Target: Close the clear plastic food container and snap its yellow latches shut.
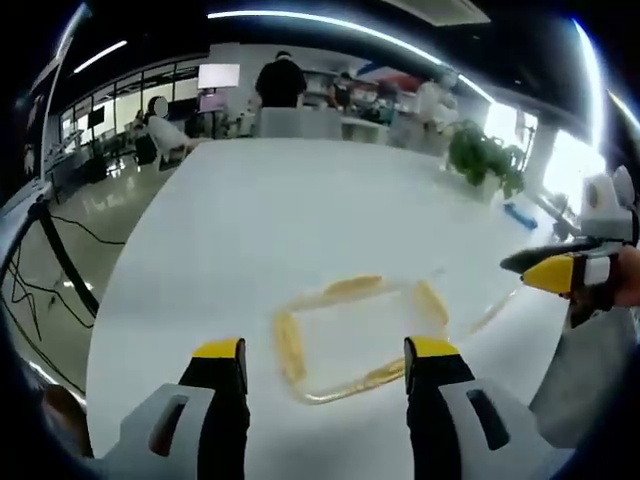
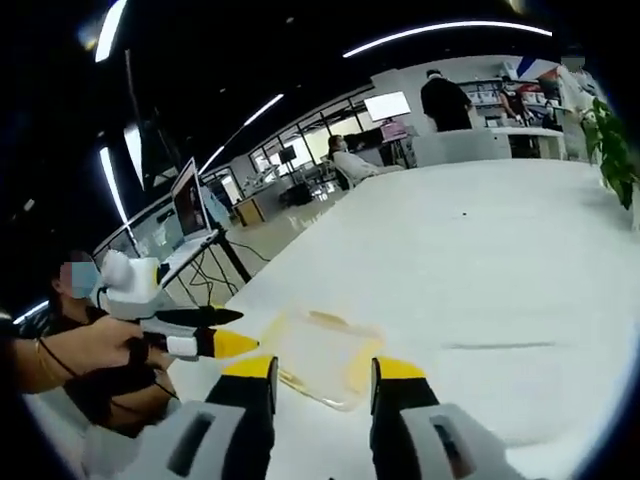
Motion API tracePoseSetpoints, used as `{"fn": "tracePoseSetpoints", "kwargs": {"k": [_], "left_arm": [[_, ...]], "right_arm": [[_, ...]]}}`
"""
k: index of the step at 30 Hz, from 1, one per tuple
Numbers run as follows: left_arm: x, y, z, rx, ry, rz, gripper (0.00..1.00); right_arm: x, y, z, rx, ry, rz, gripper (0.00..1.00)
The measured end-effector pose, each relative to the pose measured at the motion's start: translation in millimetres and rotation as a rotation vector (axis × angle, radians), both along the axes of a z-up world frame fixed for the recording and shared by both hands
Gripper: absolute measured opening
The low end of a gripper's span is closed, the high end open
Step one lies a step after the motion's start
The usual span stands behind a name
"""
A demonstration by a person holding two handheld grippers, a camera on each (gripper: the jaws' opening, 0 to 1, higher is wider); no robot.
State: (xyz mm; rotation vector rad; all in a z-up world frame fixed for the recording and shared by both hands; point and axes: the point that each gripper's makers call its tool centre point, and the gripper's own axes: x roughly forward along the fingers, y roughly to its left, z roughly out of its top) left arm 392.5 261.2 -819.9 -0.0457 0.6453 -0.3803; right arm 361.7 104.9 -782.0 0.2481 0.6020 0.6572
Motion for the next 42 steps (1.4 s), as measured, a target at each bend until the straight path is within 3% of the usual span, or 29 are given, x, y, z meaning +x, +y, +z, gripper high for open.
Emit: {"fn": "tracePoseSetpoints", "kwargs": {"k": [15,20,34,42], "left_arm": [[6.7,-1,-16.3,0.027,0.027,-0.009,0.52],[8.4,-2,-21.2,0.035,0.034,-0.01,0.47],[12.4,2,-35.7,0.056,0.057,-0.005,0.32],[13.1,5,-41.6,0.074,0.068,-0.002,0.26]], "right_arm": [[19,12,-20.9,-0.016,0.03,-0.017,0.28],[22,12,-28.4,-0.081,0.003,-0.009,0.26],[25,19,-57.5,-0.12,0.051,-0.002,0.2],[32,16,-65.2,-0.16,0.04,-0.011,0.16]]}}
